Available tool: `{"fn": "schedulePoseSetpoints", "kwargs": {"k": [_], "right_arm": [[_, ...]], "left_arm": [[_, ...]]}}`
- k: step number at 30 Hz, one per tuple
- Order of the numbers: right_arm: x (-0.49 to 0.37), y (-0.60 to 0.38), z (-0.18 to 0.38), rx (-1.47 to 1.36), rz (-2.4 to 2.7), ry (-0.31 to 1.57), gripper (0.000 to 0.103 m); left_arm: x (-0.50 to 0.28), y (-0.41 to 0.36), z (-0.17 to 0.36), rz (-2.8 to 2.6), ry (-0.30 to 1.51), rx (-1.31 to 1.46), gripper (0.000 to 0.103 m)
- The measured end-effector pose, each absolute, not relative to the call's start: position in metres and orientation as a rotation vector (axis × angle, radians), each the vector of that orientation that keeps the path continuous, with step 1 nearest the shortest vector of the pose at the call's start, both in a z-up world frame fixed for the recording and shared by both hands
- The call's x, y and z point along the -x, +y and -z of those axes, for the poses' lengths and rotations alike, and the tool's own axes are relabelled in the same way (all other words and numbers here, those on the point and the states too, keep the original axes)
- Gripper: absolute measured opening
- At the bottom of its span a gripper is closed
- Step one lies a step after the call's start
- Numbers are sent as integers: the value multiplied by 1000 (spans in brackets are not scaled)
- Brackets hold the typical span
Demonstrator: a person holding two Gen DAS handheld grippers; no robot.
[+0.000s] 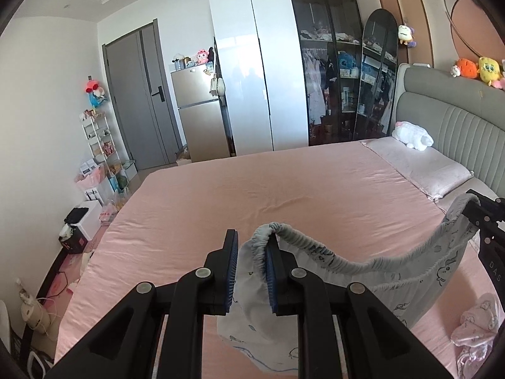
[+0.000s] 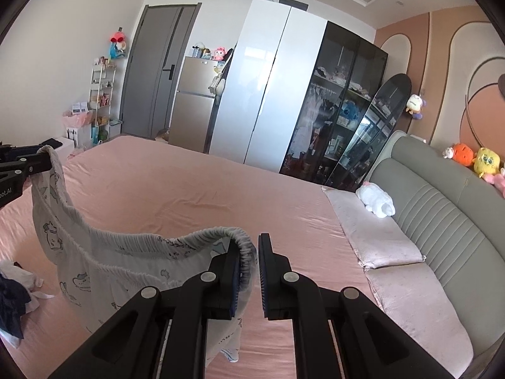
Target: Fold clothes
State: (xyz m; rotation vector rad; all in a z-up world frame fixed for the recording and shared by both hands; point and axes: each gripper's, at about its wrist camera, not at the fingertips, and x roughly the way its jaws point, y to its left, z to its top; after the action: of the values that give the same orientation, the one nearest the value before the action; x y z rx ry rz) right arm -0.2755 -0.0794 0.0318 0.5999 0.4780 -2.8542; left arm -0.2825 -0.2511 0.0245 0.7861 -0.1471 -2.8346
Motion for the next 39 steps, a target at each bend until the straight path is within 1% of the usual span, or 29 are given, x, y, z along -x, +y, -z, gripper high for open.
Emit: {"fn": "schedulePoseSetpoints", "kwargs": {"k": [1, 4, 7, 8, 11, 12, 14, 18, 22, 24, 27, 34, 39], "right_arm": [[289, -82, -36, -584, 2862, 479, 8], [328, -88, -50, -536, 2886, 482, 8], [348, -86, -67, -367, 2866, 445, 8], [351, -83, -68, -342, 2840, 406, 8], [350, -66, -50, -407, 2738, 227, 8], [347, -60, -40, -437, 2709, 182, 8], [329, -53, -1, -532, 2672, 178, 8], [281, -46, 100, -780, 2596, 240, 8], [245, -36, 201, -1073, 2514, 179, 8], [232, -34, 233, -1152, 2487, 179, 8], [214, -33, 263, -1186, 2481, 217, 8], [202, -23, 276, -1181, 2536, 205, 9], [194, -16, 286, -1204, 2528, 157, 9]], "left_arm": [[294, -252, -30, 2838, -150, -775, 14], [320, -248, -52, 2844, -232, -665, 14], [329, -246, -64, 2854, -333, -565, 14], [326, -247, -61, 2885, -313, -566, 14], [309, -263, -30, 2964, -188, -644, 14], [300, -266, -12, 2973, -165, -682, 14], [280, -269, 27, 2996, -124, -770, 14], [224, -259, 127, 3010, -98, -977, 14], [188, -251, 217, 2936, 9, -1271, 14], [172, -249, 242, 2911, 35, -1330, 14], [153, -247, 257, 2909, 56, -1338, 14], [136, -239, 261, 2924, 15, -1303, 14], [133, -244, 270, 2884, 9, -1281, 14]]}}
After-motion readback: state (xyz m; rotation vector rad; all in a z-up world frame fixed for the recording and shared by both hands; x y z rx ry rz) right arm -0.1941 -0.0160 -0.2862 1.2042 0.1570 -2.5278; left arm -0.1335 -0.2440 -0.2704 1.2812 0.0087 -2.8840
